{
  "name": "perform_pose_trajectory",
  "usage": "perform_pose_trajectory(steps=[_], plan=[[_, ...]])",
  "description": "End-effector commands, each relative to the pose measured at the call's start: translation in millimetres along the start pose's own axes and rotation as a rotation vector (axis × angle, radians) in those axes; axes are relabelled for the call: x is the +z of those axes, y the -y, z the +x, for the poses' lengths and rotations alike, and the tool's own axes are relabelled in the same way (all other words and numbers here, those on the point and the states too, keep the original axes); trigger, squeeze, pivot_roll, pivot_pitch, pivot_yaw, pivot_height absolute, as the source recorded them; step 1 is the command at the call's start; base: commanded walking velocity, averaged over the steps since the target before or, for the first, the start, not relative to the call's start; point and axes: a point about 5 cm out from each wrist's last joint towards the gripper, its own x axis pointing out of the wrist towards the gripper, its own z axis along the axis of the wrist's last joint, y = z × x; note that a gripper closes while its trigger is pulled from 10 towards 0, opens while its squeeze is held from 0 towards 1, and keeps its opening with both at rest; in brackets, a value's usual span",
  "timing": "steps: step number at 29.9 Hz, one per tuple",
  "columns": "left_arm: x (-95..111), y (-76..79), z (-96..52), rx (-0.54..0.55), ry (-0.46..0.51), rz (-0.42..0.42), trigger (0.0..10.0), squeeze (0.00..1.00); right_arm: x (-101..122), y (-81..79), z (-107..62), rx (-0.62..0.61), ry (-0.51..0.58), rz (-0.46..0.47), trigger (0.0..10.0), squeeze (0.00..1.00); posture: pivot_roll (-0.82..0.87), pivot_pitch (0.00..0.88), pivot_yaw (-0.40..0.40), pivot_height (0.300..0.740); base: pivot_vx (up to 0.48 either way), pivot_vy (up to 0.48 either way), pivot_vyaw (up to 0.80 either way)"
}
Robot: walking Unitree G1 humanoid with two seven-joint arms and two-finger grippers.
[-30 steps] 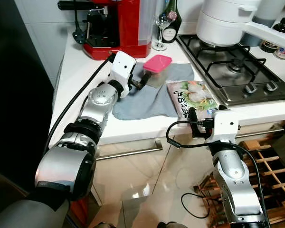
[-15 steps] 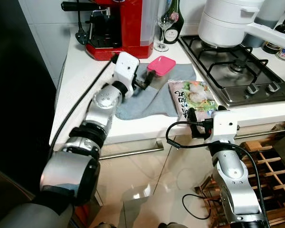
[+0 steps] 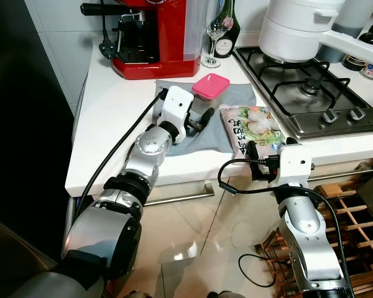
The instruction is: Restocking fridge
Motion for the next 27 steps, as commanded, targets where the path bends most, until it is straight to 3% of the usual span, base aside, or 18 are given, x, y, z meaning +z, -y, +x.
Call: perform_pose_trajectory(steps=[1, 9, 27], plan=[[5, 1.9, 4.4, 0.0, -0.006, -0.009, 10.0, 0.0, 1, 0.1, -0.5, 0.005, 0.005, -0.007, 10.0, 0.29, -0.19, 0.004, 0.0, 0.74, 0.0, 0.0, 0.0], [7, 12.4, 12.1, 0.006, -0.038, -0.039, 10.0, 0.0, 1, -2.4, -5.5, 0.011, 0.002, -0.009, 10.0, 0.29, -0.21, 0.021, 0.004, 0.74, 0.0, 0.0, 0.0], [1, 7.1, 14.5, 0.139, -0.147, -0.078, 10.0, 0.0, -2, -2.8, -17.0, 0.007, -0.02, -0.014, 10.0, 0.29, -0.24, 0.053, 0.016, 0.74, 0.0, 0.0, 0.0]])
